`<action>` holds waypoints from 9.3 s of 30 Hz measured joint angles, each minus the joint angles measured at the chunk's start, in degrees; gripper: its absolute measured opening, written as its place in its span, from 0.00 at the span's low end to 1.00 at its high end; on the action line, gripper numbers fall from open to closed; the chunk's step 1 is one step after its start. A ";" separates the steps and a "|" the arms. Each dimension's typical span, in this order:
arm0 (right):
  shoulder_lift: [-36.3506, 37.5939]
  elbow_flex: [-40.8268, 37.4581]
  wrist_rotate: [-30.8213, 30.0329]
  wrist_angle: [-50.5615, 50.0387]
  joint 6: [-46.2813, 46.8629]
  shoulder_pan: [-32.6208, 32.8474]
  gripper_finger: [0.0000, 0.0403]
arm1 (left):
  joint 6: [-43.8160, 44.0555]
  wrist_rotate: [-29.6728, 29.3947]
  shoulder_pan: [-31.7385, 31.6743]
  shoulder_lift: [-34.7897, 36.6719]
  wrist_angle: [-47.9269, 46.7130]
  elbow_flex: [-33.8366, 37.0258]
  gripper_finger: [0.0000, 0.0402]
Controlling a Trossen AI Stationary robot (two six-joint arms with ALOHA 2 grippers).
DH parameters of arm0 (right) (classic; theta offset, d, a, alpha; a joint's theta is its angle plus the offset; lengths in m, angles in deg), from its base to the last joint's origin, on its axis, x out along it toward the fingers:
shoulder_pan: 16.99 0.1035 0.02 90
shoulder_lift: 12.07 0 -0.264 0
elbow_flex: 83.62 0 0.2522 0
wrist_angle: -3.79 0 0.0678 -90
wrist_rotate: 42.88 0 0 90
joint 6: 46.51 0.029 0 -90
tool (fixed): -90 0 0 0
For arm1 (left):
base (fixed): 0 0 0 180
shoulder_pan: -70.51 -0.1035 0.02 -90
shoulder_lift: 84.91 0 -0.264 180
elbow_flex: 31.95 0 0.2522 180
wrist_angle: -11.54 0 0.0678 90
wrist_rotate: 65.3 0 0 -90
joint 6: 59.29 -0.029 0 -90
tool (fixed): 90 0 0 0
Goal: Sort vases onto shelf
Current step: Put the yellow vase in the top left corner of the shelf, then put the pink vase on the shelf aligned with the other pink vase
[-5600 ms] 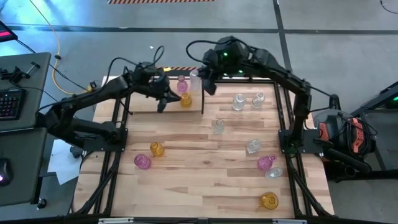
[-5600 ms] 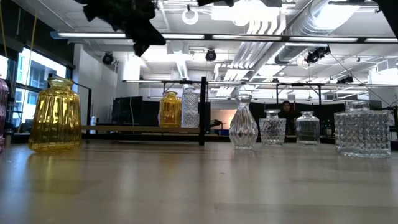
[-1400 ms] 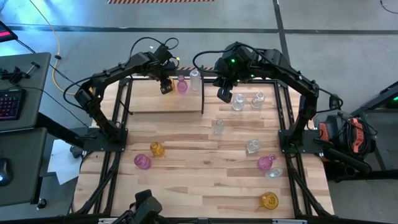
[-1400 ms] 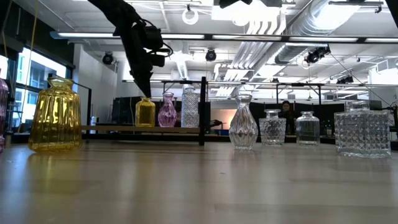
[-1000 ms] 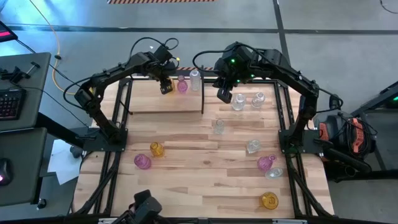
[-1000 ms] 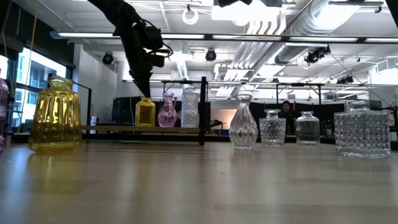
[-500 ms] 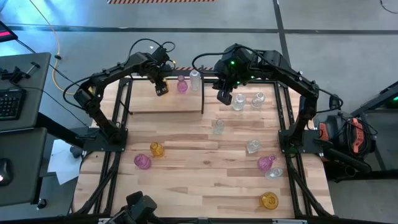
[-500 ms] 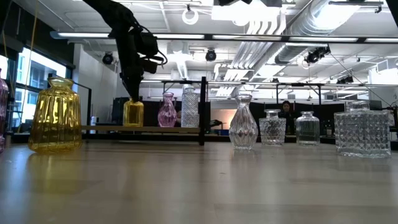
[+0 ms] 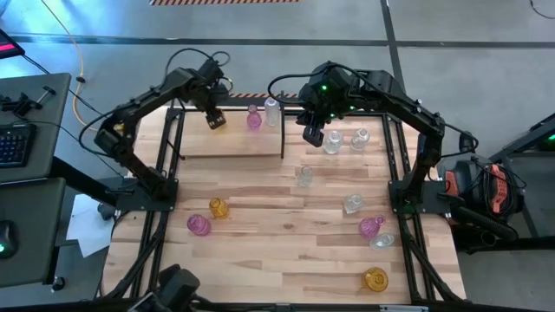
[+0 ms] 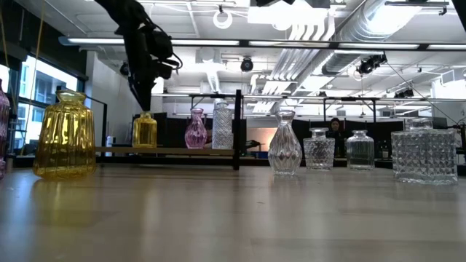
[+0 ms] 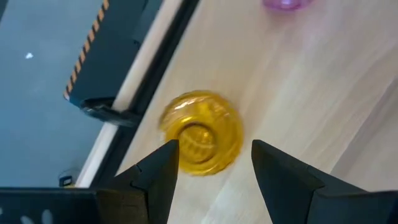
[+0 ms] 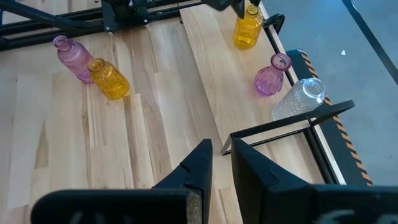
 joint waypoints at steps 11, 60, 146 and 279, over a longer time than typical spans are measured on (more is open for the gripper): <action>-0.02 0.00 0.00 0.02 -0.27 0.00 0.10 | 0.03 4.85 -2.49 1.49 0.39 0.00 0.46; -0.02 0.00 0.02 0.04 0.82 0.26 0.10 | 2.15 2.84 -7.01 5.56 -3.26 5.40 0.38; -0.02 0.00 0.02 3.45 3.07 3.23 0.10 | -6.60 1.97 -3.51 1.38 -1.82 5.31 0.00; -0.04 0.00 1.49 -3.43 -4.98 3.26 0.10 | 58.37 20.60 73.33 32.12 -2.15 34.46 0.19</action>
